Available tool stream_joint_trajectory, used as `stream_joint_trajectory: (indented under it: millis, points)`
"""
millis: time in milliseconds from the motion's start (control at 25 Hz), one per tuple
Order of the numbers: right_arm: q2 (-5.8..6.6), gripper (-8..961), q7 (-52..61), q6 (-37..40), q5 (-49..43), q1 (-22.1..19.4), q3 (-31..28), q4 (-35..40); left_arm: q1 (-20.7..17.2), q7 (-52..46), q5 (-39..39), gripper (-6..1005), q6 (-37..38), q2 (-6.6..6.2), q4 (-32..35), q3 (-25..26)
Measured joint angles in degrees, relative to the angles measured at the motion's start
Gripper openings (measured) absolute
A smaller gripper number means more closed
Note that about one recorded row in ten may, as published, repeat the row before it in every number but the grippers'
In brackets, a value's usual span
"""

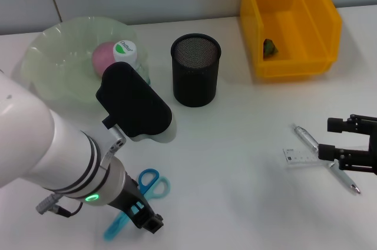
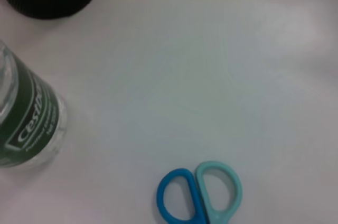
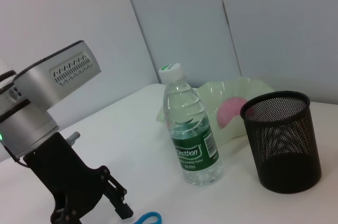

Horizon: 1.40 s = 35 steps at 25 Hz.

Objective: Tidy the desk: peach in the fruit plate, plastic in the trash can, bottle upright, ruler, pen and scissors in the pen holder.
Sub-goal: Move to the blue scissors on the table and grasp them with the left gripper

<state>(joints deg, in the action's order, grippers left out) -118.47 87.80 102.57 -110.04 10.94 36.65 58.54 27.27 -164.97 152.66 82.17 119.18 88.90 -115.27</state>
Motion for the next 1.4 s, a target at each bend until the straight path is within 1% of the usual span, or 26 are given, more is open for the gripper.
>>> stream_joint_trajectory:
  millis: [640,1080,1400]
  points:
    - [0.00,738,0.00,-0.01,0.00,0.05,0.00,0.00,1.31,0.00,-0.19,807,-0.34,0.00,-2.60,0.73]
    - [0.00,738,0.08,0.00,0.00,0.05,0.00,0.00,1.90,0.00,-0.57,806,-1.37,0.00,-3.04,0.32]
    - [0.05,739,0.31,0.05,0.00,0.05,0.00,0.09,2.00,0.00,-0.53,746,-1.66,0.00,-3.63,0.31]
